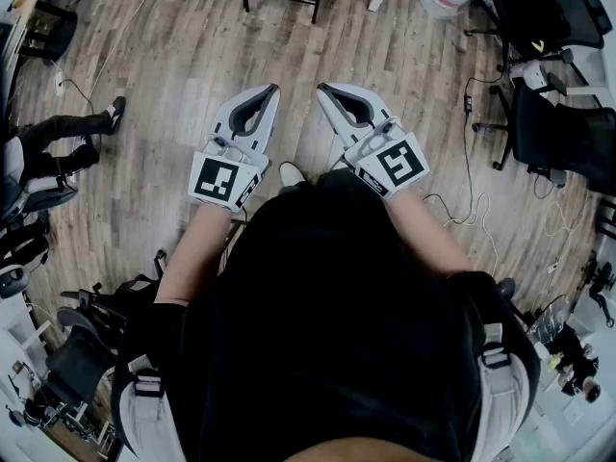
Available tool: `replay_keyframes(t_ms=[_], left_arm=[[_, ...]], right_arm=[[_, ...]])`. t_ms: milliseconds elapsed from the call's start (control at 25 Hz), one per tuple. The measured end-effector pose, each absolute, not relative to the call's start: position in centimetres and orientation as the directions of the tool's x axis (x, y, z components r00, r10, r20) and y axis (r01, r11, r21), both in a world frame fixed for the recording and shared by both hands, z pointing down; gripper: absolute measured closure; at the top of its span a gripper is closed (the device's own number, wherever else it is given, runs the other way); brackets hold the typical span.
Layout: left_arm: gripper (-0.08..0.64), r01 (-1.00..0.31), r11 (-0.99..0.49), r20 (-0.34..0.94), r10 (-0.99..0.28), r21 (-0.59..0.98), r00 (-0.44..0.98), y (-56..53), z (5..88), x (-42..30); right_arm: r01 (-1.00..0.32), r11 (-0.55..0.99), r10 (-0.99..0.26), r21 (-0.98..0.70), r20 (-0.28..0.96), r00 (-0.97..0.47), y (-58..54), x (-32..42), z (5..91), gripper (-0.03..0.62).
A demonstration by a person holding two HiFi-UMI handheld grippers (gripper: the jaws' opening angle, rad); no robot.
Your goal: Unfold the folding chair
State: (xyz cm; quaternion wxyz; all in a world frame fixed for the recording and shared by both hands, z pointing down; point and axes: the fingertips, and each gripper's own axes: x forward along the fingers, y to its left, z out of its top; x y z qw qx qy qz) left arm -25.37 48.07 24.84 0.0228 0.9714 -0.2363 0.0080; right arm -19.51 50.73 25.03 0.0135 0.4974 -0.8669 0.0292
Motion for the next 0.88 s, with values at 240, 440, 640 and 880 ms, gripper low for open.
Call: replay_keyframes(t_ms=[240,440,640,880], left_arm=[[0.566,-0.482,-0.874,0.046,-0.480,0.054,0.876,47.5,24.9,-23.4],[0.566,-0.493,-0.869,0.050,-0.491,0.046,0.870,48.1,24.3,-21.1],[0.566,-0.503,-0.863,0.058,-0.500,0.047,0.864,48.1,23.9,-18.1],[0.566,-0.512,-0.856,0.068,-0.508,0.072,0.859,48.1,23.7,-13.9]], right_arm=[[-0.863,0.504,-0.862,-0.027,0.045,-0.504,50.6,-16.7,24.8,0.592],[-0.851,0.525,-0.849,-0.026,0.053,-0.526,50.5,-14.5,24.4,0.592],[-0.846,0.530,-0.844,-0.052,0.058,-0.533,49.8,-11.2,23.8,0.592],[-0.833,0.548,-0.832,-0.072,0.050,-0.552,50.0,-7.5,23.5,0.592]])
